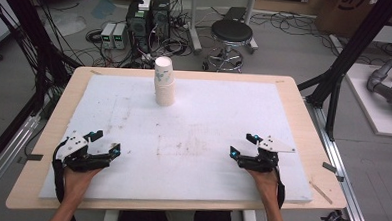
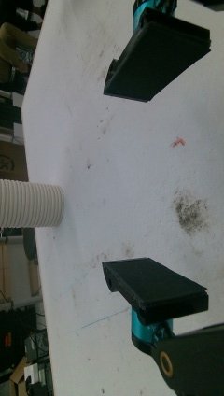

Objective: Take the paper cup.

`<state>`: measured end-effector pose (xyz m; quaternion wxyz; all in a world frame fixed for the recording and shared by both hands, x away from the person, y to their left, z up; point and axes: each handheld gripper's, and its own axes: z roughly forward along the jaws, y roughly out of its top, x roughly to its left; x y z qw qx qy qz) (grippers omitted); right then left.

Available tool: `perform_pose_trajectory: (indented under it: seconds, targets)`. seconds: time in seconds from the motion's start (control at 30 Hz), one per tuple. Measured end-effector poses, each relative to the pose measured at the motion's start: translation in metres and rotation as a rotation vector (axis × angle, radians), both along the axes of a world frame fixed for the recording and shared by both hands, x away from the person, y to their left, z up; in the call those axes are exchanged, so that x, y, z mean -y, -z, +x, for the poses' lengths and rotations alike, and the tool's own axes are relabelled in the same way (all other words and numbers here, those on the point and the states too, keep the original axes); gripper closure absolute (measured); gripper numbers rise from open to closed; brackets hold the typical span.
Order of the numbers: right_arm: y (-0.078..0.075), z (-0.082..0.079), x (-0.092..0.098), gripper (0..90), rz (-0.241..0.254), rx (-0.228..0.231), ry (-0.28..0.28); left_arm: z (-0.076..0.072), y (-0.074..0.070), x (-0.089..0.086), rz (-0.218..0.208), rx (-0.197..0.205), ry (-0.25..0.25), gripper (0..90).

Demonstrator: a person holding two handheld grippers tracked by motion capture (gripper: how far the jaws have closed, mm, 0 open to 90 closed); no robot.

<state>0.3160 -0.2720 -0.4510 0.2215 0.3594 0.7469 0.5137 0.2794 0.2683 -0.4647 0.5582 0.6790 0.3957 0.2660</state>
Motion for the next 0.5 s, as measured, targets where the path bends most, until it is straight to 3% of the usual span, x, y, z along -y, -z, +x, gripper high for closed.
perform_pose_trajectory:
  seconds: [0.5]
  targets:
    - [0.0, 0.0009, 0.0002, 16.6, 0.003, -0.009, -0.005, 0.0009, -0.0002, 0.0004, 0.0, -0.01, -0.004, 13.7]
